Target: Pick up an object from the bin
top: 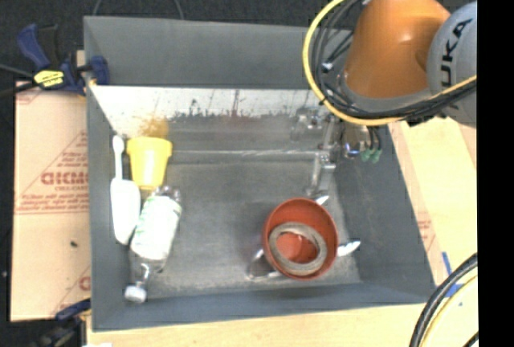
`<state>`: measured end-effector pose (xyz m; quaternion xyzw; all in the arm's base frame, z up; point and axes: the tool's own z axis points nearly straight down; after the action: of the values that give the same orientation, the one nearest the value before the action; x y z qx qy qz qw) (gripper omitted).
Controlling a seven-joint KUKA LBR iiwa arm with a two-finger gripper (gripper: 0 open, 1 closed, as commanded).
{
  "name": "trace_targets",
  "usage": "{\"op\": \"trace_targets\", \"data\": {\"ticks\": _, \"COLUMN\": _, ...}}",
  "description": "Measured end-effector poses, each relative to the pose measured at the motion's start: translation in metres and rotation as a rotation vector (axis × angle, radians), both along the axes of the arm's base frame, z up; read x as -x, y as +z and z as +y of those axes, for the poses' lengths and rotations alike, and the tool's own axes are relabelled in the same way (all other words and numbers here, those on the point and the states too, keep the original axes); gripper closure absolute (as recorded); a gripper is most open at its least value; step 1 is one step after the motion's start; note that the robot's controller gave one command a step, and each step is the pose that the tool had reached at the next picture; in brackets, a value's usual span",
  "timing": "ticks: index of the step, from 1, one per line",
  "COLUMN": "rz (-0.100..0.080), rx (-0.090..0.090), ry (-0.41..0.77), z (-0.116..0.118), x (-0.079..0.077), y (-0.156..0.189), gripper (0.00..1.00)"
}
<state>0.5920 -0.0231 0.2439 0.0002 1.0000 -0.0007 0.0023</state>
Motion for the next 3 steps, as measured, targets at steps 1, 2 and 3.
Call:
{"op": "trace_targets", "data": {"ticks": 1, "rz": 0.000, "rx": 0.000, "ry": 0.000, "z": 0.000, "x": 0.000, "y": 0.000, "gripper": 0.00}}
{"op": "trace_targets", "data": {"ticks": 2, "rz": 0.000, "rx": -0.002, "ry": -0.175, "z": 0.009, "x": 0.014, "y": -0.033, "gripper": 0.00}}
{"op": "trace_targets", "data": {"ticks": 3, "rz": -0.006, "rx": 0.000, "ry": -0.044, "z": 0.007, "x": 0.006, "y": -0.023, "gripper": 0.00}}
